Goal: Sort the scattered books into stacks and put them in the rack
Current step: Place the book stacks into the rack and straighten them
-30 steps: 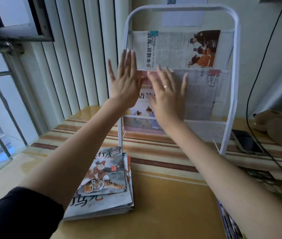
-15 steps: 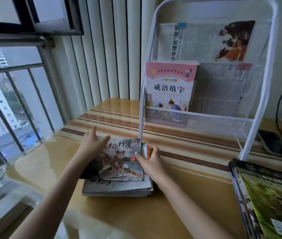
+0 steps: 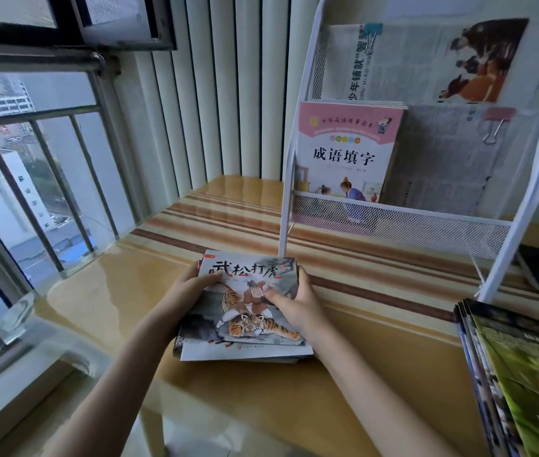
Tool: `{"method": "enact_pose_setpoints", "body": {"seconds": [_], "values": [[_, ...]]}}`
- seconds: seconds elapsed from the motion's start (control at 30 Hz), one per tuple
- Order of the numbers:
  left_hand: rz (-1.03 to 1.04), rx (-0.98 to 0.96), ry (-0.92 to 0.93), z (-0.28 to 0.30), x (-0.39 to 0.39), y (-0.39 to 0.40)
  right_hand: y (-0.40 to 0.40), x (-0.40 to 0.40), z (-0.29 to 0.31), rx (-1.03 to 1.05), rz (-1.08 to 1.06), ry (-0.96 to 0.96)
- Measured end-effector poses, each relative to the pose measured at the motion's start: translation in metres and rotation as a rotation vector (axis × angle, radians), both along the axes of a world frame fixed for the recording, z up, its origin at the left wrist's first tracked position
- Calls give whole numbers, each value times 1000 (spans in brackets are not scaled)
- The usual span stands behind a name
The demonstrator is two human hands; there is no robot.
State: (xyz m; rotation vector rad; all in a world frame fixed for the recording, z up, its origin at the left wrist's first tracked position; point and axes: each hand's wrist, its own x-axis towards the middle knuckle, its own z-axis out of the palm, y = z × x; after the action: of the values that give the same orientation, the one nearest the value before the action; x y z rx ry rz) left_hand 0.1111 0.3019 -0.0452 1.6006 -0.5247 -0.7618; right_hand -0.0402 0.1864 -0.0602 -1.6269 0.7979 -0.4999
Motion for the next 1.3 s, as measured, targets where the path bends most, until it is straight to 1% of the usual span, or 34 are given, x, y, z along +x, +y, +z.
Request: {"method": "enact_pose_setpoints", "body": {"seconds": [0.17, 0.3, 0.43, 0.53, 0.6, 0.7, 0.77, 0.8, 0.87, 0.97, 1.07, 1.13, 1.17, 1.3], "values": [[22, -6, -22, 1, 2, -4, -1, -2, -1, -7, 0, -63], [51, -55, -36, 3, -2, -4, 0, -5, 2, -43, -25, -134], [52, -192, -16, 12, -8, 2, -1, -7, 11, -103, -28, -209], [28, -303, -33, 24, -14, 4, -6, -9, 19, -90, 1, -284], [6, -361, -81, 35, -17, 4, -11, -10, 24, -68, 4, -333], [-33, -434, -201, 54, -17, 2, -18, -10, 38, 61, -4, -361], [-85, -496, -264, 69, -17, 0, -22, -9, 55, 111, 47, -447], [-114, -521, -282, 77, -16, 0, -24, -9, 63, 109, 69, -507], [-162, -551, -325, 87, -11, 0, -29, -9, 76, 29, 90, -578], [-199, -529, -341, 86, -2, 3, -36, -8, 77, -95, 158, -499], [-178, -490, -284, 78, 1, 2, -35, -6, 69, -106, 233, -456], [-100, -455, -244, 80, 0, -6, -31, -2, 72, -142, 200, -487], [-45, -453, -232, 81, -1, -12, -28, 1, 75, -167, 151, -509], [250, -444, -254, 85, -10, -38, -22, 20, 80, -171, -218, -656]]}}
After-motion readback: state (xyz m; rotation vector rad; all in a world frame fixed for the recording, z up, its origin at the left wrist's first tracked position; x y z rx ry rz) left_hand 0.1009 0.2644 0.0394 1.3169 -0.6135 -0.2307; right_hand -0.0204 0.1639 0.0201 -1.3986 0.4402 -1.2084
